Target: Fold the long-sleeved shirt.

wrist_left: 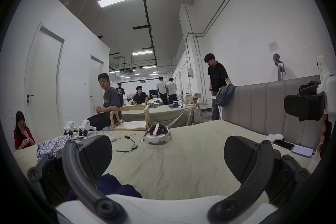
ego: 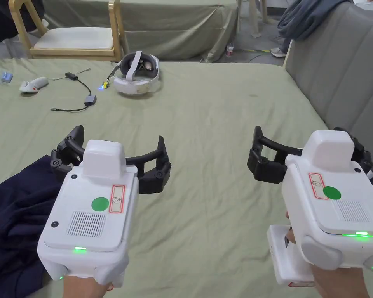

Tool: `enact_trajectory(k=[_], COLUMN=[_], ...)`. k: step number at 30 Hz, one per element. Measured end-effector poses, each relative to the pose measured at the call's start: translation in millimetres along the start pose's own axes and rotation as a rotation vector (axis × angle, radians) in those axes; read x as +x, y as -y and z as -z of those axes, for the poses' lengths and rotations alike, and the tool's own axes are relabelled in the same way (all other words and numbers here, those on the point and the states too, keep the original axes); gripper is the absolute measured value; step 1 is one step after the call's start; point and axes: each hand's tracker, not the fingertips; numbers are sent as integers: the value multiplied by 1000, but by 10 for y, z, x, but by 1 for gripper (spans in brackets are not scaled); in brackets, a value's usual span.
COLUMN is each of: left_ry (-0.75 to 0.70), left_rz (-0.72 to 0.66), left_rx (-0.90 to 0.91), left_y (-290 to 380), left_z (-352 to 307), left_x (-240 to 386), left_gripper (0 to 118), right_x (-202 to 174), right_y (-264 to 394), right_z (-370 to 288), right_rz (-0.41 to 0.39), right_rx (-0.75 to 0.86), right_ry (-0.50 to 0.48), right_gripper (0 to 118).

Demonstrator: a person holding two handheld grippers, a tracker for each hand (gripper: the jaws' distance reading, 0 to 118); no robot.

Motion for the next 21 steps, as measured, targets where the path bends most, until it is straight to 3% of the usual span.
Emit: enact_trajectory(k=[21], left_ry=[16], left_rz=[-1], left_rx=[-10], left_y=[-7], left_z=[6], left_x=[12], left_gripper=[111], right_x=[-23], right_y=[8], right_z=[-9], right_rz=[-21], right_rx=[-9], right_ry=[-8], right_gripper=[118])
